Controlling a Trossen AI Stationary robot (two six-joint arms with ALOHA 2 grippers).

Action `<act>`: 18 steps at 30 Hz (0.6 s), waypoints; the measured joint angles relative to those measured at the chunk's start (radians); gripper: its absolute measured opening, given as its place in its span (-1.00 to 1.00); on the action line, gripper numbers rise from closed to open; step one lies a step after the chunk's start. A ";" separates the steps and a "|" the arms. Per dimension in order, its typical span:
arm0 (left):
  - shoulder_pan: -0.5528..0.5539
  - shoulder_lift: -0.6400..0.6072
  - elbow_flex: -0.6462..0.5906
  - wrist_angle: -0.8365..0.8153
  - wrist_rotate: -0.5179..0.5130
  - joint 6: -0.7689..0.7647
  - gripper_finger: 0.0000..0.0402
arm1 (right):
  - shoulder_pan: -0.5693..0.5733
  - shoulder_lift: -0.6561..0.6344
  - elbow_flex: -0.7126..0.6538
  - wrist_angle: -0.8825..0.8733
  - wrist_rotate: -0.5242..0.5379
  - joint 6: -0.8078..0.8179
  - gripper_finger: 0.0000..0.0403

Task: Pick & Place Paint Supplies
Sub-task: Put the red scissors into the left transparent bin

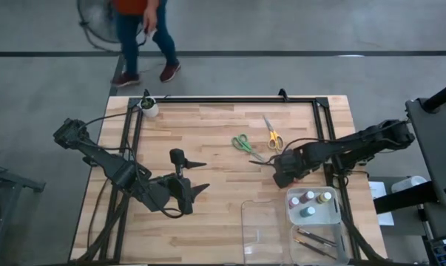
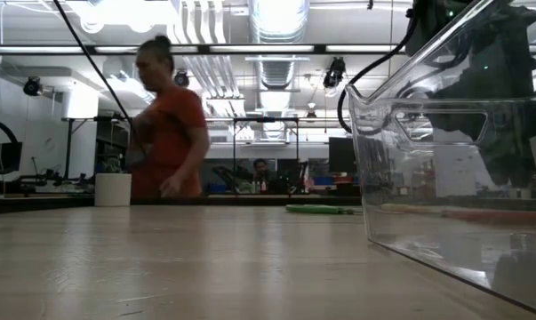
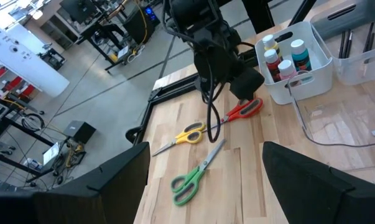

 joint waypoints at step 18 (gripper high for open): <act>0.000 0.000 0.000 0.000 0.000 0.003 0.56 | -0.003 0.159 0.000 0.046 0.026 -0.036 -0.08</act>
